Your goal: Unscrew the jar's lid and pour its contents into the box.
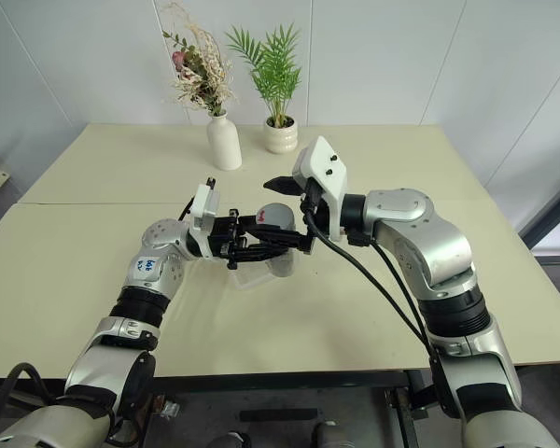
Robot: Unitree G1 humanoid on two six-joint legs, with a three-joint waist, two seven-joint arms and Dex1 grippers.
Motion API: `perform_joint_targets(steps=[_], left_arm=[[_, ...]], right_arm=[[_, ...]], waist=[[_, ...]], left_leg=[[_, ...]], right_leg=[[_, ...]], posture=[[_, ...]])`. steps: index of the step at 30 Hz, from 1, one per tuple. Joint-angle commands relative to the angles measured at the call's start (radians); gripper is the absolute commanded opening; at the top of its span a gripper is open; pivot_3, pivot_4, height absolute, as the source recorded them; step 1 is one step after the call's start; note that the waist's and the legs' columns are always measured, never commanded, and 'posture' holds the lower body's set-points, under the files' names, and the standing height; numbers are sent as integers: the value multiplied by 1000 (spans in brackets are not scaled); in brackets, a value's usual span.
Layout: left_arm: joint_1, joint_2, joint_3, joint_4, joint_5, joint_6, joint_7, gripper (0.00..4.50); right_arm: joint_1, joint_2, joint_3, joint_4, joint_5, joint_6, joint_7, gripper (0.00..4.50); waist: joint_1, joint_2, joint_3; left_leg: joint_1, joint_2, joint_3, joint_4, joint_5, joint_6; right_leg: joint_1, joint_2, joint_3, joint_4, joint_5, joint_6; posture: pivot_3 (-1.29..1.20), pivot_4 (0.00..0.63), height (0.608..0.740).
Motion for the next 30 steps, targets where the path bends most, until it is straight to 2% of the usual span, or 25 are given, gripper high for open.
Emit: perform_joint_targets(steps=[1,16,30], left_arm=[[-11,3,2,-29,0,-9,-10,2211],[-16,6,7,-19,4,-10,-8,2211],[-28,2,7,-4,9,-16,-10,2211]], right_arm=[[-22,-21,-28,-8,-11,-21,3,4469],[21,-112,-66,-64,9,12,18,4469],[23,-72,-63,-100,67,45,6,4469]], waist=[[0,0,0],[0,0,0],[0,0,0]], left_leg=[[0,0,0,0,0,0],[0,0,0,0,0,0],[0,0,0,0,0,0]], right_leg=[[0,0,0,0,0,0],[0,0,0,0,0,0],[0,0,0,0,0,0]], posture=[[0,150,740],[0,150,740],[0,150,740]])
